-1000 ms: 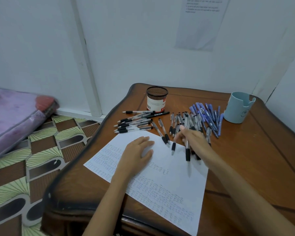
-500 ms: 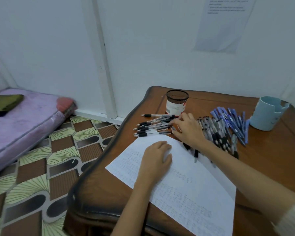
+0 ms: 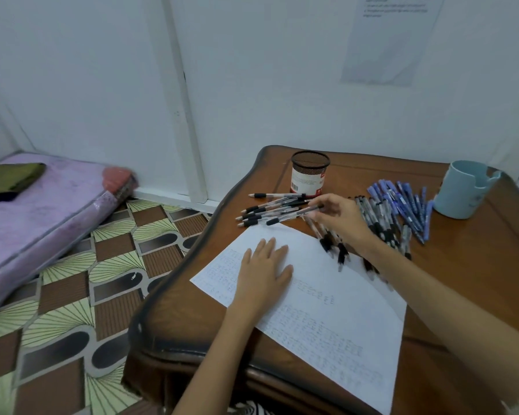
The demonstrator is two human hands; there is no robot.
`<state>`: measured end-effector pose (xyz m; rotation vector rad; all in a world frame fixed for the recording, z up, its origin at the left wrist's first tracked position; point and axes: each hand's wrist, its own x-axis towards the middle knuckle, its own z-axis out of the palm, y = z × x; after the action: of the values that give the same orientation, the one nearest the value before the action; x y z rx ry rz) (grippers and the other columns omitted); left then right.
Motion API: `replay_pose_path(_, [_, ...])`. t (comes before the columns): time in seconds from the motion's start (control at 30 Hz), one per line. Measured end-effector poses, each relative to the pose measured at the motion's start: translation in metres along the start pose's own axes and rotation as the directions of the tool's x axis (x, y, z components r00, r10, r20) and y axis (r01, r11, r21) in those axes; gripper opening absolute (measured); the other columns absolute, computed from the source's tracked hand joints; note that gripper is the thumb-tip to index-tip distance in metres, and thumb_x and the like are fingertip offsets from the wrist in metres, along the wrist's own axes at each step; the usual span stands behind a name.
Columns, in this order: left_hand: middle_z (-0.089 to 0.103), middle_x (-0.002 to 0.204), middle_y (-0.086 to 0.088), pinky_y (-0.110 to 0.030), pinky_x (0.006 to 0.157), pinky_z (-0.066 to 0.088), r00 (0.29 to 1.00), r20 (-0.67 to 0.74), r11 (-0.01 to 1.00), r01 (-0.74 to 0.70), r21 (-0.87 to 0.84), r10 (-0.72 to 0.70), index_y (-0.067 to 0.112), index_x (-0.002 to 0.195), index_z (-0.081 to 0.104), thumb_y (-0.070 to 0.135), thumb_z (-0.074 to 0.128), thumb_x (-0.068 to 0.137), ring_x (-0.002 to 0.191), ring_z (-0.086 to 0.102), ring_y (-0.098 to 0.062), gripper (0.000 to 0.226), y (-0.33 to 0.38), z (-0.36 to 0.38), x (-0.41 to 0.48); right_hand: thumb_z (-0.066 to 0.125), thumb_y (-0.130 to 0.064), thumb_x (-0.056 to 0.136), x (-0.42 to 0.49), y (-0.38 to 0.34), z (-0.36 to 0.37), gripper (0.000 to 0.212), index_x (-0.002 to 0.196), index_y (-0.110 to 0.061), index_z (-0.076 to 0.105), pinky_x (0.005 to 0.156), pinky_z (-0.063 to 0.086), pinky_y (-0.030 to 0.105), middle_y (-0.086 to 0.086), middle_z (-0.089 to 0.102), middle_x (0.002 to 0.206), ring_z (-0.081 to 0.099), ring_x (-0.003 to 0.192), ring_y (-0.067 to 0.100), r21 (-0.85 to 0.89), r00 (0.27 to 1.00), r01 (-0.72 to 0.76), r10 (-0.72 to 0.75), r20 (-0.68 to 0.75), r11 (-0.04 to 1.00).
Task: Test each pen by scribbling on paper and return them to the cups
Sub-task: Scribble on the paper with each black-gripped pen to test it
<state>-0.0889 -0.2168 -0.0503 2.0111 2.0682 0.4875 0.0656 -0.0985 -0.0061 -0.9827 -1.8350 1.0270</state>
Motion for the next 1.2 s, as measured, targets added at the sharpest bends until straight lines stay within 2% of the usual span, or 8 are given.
replay_pose_path(0.2, [0.002, 0.159, 0.003, -0.035, 0.117, -0.004, 0.999, 0.053, 0.997, 0.002, 0.076, -0.006, 0.032, 0.150, 0.016, 0.047, 0.027, 0.100, 0.146, -0.004, -0.014, 0.053, -0.015, -0.006, -0.012, 0.060, -0.023, 0.082, -0.072, -0.019, -0.021, 0.017, 0.097, -0.015, 0.059, 0.073, 0.058, 0.025, -0.006, 0.073, 0.087, 0.068, 0.082, 0.008, 0.508, 0.991, -0.104, 0.134, -0.022, 0.855])
replay_pose_path(0.33, [0.023, 0.156, 0.003, -0.034, 0.117, 0.009, 0.995, -0.101, 0.999, 0.005, 0.034, -0.002, 0.029, 0.145, 0.035, 0.042, 0.035, 0.099, 0.144, 0.016, -0.013, 0.047, -0.016, -0.003, -0.017, 0.062, -0.046, 0.069, -0.118, -0.016, -0.019, 0.046, 0.103, -0.017, 0.053, 0.063, 0.057, 0.028, 0.002, 0.073, 0.090, 0.070, 0.081, 0.017, 0.523, 0.986, -0.067, 0.137, -0.096, 0.850])
replay_pose_path(0.43, [0.045, 0.144, 0.003, -0.036, 0.113, 0.025, 0.975, -0.224, 0.999, 0.017, 0.039, -0.008, 0.024, 0.134, 0.052, 0.029, 0.041, 0.099, 0.133, 0.038, -0.013, 0.037, -0.014, -0.006, -0.020, 0.057, -0.034, 0.080, -0.143, -0.011, -0.013, 0.036, 0.114, -0.027, 0.047, 0.052, 0.055, 0.028, 0.001, 0.070, 0.074, 0.067, 0.068, 0.015, 0.573, 0.968, -0.093, 0.209, -0.140, 0.814])
replay_pose_path(0.6, [0.019, 0.157, 0.005, -0.042, 0.117, 0.002, 0.999, -0.048, 0.997, 0.017, 0.077, -0.014, 0.025, 0.148, 0.028, 0.034, 0.031, 0.102, 0.146, 0.008, -0.013, 0.047, -0.016, -0.004, -0.032, 0.055, -0.024, 0.082, -0.161, -0.008, -0.009, 0.030, 0.111, -0.024, 0.051, 0.045, 0.052, 0.024, -0.002, 0.067, 0.066, 0.063, 0.064, 0.007, 0.648, 0.939, -0.139, 0.308, -0.154, 0.749])
replay_pose_path(0.77, [0.023, 0.156, 0.004, -0.043, 0.117, 0.004, 0.996, -0.087, 0.999, 0.030, 0.036, -0.027, 0.025, 0.146, 0.033, 0.036, 0.034, 0.100, 0.145, 0.013, -0.013, 0.047, -0.014, -0.004, -0.033, 0.090, -0.044, 0.042, -0.162, -0.013, -0.011, 0.086, 0.118, -0.029, 0.054, 0.049, 0.054, 0.025, 0.006, 0.066, 0.075, 0.067, 0.071, 0.006, 0.641, 0.941, -0.178, 0.320, -0.113, 0.747])
replay_pose_path(0.87, [0.026, 0.155, 0.004, -0.043, 0.117, 0.005, 0.994, -0.098, 0.999, 0.042, 0.030, -0.039, 0.025, 0.145, 0.035, 0.036, 0.036, 0.100, 0.145, 0.015, -0.013, 0.047, -0.013, -0.003, -0.033, 0.091, -0.056, 0.029, -0.162, -0.010, -0.011, 0.097, 0.116, -0.033, 0.054, 0.051, 0.055, 0.026, 0.000, 0.069, 0.072, 0.067, 0.071, 0.008, 0.641, 0.949, -0.158, 0.295, -0.111, 0.751])
replay_pose_path(1.07, [0.028, 0.154, 0.004, -0.044, 0.117, 0.005, 0.994, -0.104, 0.999, 0.038, 0.014, -0.037, 0.025, 0.144, 0.037, 0.036, 0.038, 0.099, 0.144, 0.017, -0.014, 0.046, -0.014, -0.004, -0.033, 0.091, -0.050, 0.033, -0.165, -0.007, -0.012, 0.092, 0.111, -0.023, 0.050, 0.052, 0.055, 0.027, -0.002, 0.070, 0.071, 0.068, 0.070, 0.007, 0.684, 0.931, -0.127, 0.324, -0.166, 0.718])
replay_pose_path(1.2, [0.029, 0.153, 0.004, -0.044, 0.117, 0.005, 0.993, -0.113, 0.999, 0.037, 0.005, -0.036, 0.025, 0.143, 0.038, 0.035, 0.039, 0.099, 0.144, 0.017, -0.014, 0.045, -0.015, -0.003, -0.032, 0.065, -0.003, 0.081, -0.167, -0.004, -0.011, 0.041, 0.115, -0.015, 0.045, 0.051, 0.055, 0.025, -0.004, 0.069, 0.067, 0.066, 0.066, 0.005, 0.677, 0.932, -0.141, 0.327, -0.155, 0.722])
